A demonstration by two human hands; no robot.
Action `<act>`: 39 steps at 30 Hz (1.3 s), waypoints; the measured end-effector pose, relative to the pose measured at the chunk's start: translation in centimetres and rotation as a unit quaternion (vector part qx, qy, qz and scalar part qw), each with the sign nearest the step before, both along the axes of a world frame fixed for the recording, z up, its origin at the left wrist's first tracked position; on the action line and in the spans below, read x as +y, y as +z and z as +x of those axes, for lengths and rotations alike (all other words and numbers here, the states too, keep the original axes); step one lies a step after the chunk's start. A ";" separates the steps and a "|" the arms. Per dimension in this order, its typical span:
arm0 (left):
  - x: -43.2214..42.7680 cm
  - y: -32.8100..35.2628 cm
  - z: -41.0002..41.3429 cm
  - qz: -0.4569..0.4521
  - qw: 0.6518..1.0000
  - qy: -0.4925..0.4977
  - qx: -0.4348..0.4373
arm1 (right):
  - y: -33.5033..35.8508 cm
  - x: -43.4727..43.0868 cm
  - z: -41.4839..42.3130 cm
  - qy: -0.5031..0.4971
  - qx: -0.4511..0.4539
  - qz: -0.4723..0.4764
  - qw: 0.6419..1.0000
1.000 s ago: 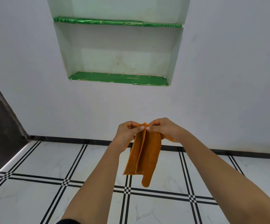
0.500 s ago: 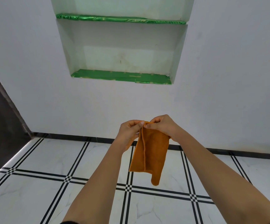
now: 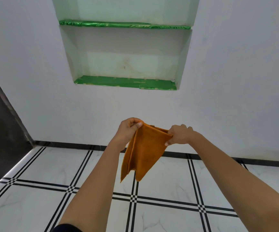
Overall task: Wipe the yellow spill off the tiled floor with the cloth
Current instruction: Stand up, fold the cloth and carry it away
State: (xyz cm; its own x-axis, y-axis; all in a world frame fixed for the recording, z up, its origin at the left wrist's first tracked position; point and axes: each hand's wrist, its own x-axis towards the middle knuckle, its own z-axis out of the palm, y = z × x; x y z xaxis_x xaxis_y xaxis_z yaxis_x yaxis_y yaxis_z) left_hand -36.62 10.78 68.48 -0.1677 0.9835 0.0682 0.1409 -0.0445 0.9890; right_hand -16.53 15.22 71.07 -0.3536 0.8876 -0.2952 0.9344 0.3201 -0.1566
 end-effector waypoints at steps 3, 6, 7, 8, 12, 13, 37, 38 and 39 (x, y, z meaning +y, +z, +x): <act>0.2 0.3 -0.5 0.008 0.999 0.041 0.007 | 0.1 -0.2 -0.6 0.002 0.051 0.108 0.993; -0.3 0.1 -1.3 0.006 0.998 0.064 0.014 | 0.5 -0.4 -0.8 0.006 0.157 0.135 0.978; -0.5 0.4 -1.4 0.011 0.998 0.063 0.010 | 1.0 -0.4 -0.6 0.008 0.192 0.111 0.975; -0.5 1.3 -1.6 0.024 0.998 0.064 -0.002 | 2.0 -0.4 -0.4 0.011 0.239 0.074 0.968; 1.6 8.4 -2.1 0.067 0.993 0.075 -0.062 | 7.1 0.2 -0.7 -0.057 0.547 -0.018 0.835; 2.0 9.3 -2.4 0.028 0.995 0.046 -0.080 | 7.2 0.6 -0.8 -0.100 0.589 -0.059 0.800; 0.5 3.1 -4.0 -0.108 0.977 -0.085 0.164 | 1.7 2.0 -3.2 -0.188 0.531 -0.189 0.805; 0.6 3.2 -4.0 -0.107 0.973 -0.072 0.194 | 2.1 2.2 -3.0 -0.172 0.512 -0.206 0.816; 0.8 3.3 -4.1 -0.101 0.969 -0.060 0.218 | 2.4 2.2 -3.0 -0.155 0.486 -0.219 0.832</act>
State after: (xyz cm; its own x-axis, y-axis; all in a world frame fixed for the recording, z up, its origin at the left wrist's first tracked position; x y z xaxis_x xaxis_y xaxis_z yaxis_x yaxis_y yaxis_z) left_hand -40.75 11.59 71.74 -0.0491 0.9947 -0.0900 0.5530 0.1021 0.8269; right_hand -19.48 17.41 73.50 -0.3887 0.8631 -0.3224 0.3264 -0.1982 -0.9242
